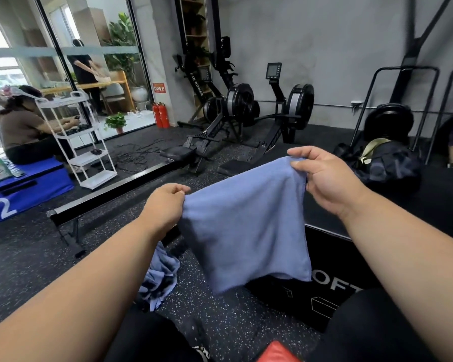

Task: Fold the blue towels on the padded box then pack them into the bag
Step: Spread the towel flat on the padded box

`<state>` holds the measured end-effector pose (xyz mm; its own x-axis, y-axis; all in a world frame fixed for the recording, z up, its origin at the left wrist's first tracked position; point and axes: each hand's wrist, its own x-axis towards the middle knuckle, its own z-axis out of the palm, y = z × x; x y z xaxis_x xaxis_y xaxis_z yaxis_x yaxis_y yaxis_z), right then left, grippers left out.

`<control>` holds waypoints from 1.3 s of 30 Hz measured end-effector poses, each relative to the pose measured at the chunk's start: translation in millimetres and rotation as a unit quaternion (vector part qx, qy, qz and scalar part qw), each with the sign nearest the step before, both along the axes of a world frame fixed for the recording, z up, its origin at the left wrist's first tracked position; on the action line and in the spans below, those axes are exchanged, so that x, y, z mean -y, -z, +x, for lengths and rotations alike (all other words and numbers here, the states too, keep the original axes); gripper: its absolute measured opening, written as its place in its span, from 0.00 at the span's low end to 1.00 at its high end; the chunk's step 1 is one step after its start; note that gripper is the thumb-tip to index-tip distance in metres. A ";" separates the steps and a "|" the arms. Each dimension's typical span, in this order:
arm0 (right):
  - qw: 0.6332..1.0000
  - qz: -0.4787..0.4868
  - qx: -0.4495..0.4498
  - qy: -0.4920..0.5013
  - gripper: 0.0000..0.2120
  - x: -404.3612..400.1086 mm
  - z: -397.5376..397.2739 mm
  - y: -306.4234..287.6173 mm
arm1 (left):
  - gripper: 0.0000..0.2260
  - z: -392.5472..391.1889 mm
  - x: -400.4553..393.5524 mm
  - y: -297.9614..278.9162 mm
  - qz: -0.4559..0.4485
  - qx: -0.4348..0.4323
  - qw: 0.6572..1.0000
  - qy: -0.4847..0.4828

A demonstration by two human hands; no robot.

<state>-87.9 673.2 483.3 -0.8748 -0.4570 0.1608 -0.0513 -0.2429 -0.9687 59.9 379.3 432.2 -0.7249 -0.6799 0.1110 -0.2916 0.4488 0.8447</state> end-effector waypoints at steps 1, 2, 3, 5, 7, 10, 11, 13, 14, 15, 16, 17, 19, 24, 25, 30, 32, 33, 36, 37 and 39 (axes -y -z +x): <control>1.000 -0.003 0.002 0.007 0.13 -2.8 -1.4 -0.4 | 0.11 -0.1 0.2 -3.9 -0.010 -0.028 1.000 -0.001; 1.000 -0.003 0.001 0.012 0.13 -6.1 -2.3 -1.2 | 0.11 0.5 -0.8 -8.7 -0.010 -0.061 0.998 0.002; 1.000 0.000 -0.005 0.018 0.13 -9.4 -2.5 -2.2 | 0.11 0.8 -2.1 -13.6 -0.007 -0.094 0.996 0.006; 0.999 0.005 -0.025 0.028 0.13 -16.6 -0.4 -6.8 | 0.11 2.0 -6.2 -23.1 -0.007 -0.145 0.989 0.018; 0.998 -0.001 -0.046 0.039 0.13 -24.1 4.3 -14.7 | 0.11 2.8 -12.8 -32.7 -0.019 -0.176 0.984 0.030; 0.995 -0.029 -0.076 0.057 0.12 -37.9 7.0 -25.6 | 0.10 -0.8 -21.5 -46.0 -0.008 -0.223 0.974 0.040; 0.995 -0.034 -0.075 0.060 0.12 -41.7 6.8 -27.0 | 0.10 -3.4 -22.7 -49.7 -0.002 -0.235 0.971 0.047; 0.996 -0.018 -0.065 0.065 0.10 -47.2 7.7 -27.9 | 0.10 -11.3 -25.2 -55.0 0.010 -0.247 0.967 0.068; 0.995 -0.004 -0.066 0.073 0.09 -48.9 7.9 -26.9 | 0.10 -15.6 -25.9 -56.3 0.018 -0.248 0.966 0.076; 0.994 0.004 -0.070 0.086 0.08 -50.4 7.2 -25.3 | 0.09 -19.8 -26.9 -57.1 0.021 -0.247 0.965 0.081; 0.992 0.004 -0.076 0.102 0.08 -52.6 6.0 -24.1 | 0.09 -24.1 -28.4 -57.8 0.023 -0.247 0.965 0.086; 0.990 -0.002 -0.082 0.117 0.07 -55.2 3.6 -23.0 | 0.09 -28.7 -29.8 -58.5 0.031 -0.248 0.964 0.095; 0.986 -0.009 -0.094 0.137 0.07 -61.3 -2.3 -19.8 | 0.08 -38.4 -32.2 -58.3 0.051 -0.251 0.960 0.111; 0.977 -0.001 -0.115 0.179 0.07 -78.6 -20.0 -7.8 | 0.05 -67.9 -37.7 -48.0 0.053 -0.244 0.962 0.113; 0.975 -0.002 -0.117 0.188 0.07 -82.9 -25.0 -5.3 | 0.04 -76.4 -40.1 -44.9 0.051 -0.237 0.963 0.114; 0.971 -0.006 -0.107 0.214 0.07 -98.4 -59.3 14.6 | 0.02 -129.1 -53.0 -29.2 0.065 -0.212 0.967 0.121; 0.970 0.007 -0.096 0.224 0.07 -101.6 -76.0 27.5 | 0.02 -152.7 -56.3 -20.6 0.074 -0.197 0.970 0.123; 0.970 0.014 -0.089 0.227 0.08 -103.0 -84.4 34.2 | 0.03 -164.5 -57.0 -15.9 0.077 -0.187 0.971 0.124; 0.968 0.029 -0.077 0.237 0.08 -107.9 -111.8 51.9 | 0.04 -199.6 -58.3 -2.4 0.096 -0.165 0.973 0.131; 0.968 0.031 -0.074 0.239 0.08 -109.0 -121.1 55.3 | 0.04 -211.5 -58.3 1.5 0.104 -0.160 0.973 0.132; 0.965 0.039 -0.073 0.249 0.08 -111.6 -141.0 59.6 | 0.03 -236.6 -58.9 7.8 0.122 -0.152 0.971 0.141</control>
